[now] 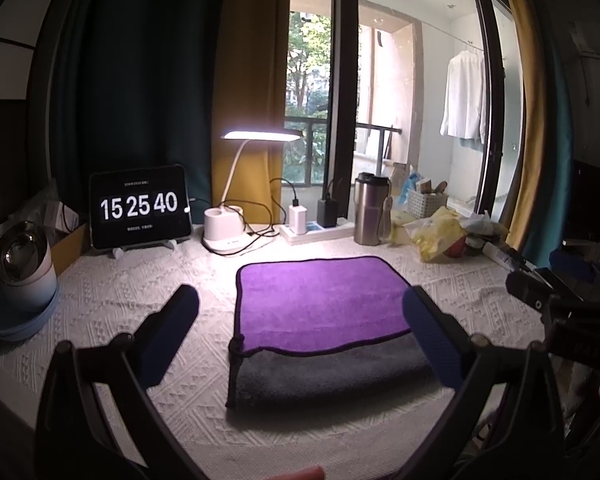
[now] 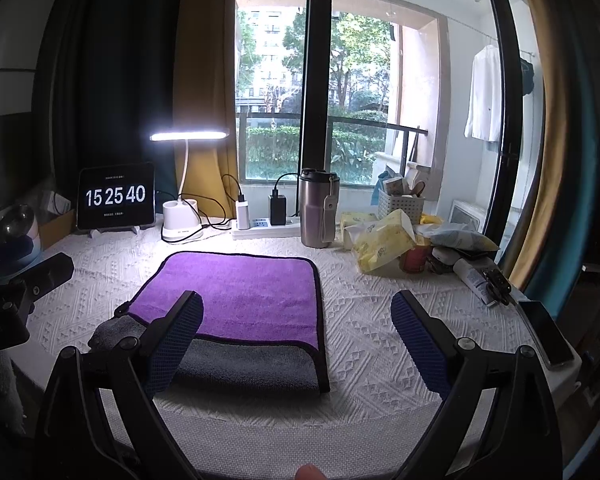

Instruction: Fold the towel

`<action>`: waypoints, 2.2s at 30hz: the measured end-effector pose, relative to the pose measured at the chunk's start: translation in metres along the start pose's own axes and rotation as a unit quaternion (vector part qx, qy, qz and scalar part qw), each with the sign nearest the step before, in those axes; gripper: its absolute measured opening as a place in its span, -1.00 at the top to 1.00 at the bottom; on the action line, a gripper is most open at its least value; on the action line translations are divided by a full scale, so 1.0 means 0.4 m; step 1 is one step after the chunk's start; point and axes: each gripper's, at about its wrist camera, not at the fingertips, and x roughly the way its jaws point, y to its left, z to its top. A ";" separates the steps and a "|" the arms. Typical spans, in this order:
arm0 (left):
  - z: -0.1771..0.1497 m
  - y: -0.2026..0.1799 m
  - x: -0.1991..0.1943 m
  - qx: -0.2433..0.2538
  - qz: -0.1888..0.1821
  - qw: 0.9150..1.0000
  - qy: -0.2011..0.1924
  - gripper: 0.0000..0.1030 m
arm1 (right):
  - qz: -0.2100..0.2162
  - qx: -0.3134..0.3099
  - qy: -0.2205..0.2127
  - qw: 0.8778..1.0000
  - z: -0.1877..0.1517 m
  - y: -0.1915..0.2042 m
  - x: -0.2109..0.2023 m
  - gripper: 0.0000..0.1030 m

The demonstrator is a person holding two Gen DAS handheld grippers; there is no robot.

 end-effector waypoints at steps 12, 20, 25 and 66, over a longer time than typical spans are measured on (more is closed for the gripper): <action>0.001 0.002 0.002 0.001 -0.001 1.000 0.003 -0.99 | 0.001 0.002 0.003 1.000 -0.002 -0.003 0.001 -0.88; 0.000 0.001 0.005 0.003 -0.003 1.000 0.005 -0.99 | 0.001 0.004 0.006 1.000 -0.001 -0.006 0.005 -0.88; 0.004 0.004 0.009 0.005 -0.003 1.000 0.007 -0.99 | 0.002 0.005 0.009 1.000 -0.003 -0.008 0.011 -0.88; -0.097 0.052 0.292 -0.001 0.010 0.982 0.188 -0.86 | 0.073 0.043 0.146 0.986 -0.067 -0.071 0.266 -0.61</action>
